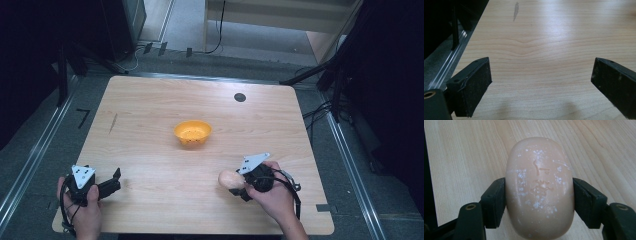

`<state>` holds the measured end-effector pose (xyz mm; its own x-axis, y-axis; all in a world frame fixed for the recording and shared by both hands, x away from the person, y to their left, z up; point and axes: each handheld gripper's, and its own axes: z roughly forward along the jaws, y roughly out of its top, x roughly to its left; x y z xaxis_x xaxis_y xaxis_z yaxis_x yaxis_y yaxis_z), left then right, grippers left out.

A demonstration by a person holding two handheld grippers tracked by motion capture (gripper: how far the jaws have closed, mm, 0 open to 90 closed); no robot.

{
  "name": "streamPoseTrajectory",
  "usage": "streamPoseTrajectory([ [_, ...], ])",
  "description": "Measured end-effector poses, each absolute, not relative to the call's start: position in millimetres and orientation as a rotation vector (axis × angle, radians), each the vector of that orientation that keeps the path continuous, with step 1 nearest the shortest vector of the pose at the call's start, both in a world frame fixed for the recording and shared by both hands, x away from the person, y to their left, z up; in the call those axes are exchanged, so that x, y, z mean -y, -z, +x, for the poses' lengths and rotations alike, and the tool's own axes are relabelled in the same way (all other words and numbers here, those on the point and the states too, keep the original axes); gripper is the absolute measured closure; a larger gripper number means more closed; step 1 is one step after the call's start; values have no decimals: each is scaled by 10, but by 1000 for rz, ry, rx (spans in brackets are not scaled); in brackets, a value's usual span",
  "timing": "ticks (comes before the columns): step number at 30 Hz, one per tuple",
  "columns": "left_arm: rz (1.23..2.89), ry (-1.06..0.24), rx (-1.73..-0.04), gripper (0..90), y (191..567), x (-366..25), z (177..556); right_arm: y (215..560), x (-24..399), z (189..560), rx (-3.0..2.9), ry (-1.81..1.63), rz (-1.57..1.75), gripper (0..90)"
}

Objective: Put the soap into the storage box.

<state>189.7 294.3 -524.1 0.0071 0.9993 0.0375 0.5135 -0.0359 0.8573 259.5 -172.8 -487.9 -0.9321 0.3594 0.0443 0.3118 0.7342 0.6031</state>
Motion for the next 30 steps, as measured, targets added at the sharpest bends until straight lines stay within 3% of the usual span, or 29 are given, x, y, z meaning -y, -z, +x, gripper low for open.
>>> streamPoseTrajectory([
  [30,1629,-922,-1579,42,5244,-2941,1906,4693,1580,2864,-2872,-931,445,334],
])
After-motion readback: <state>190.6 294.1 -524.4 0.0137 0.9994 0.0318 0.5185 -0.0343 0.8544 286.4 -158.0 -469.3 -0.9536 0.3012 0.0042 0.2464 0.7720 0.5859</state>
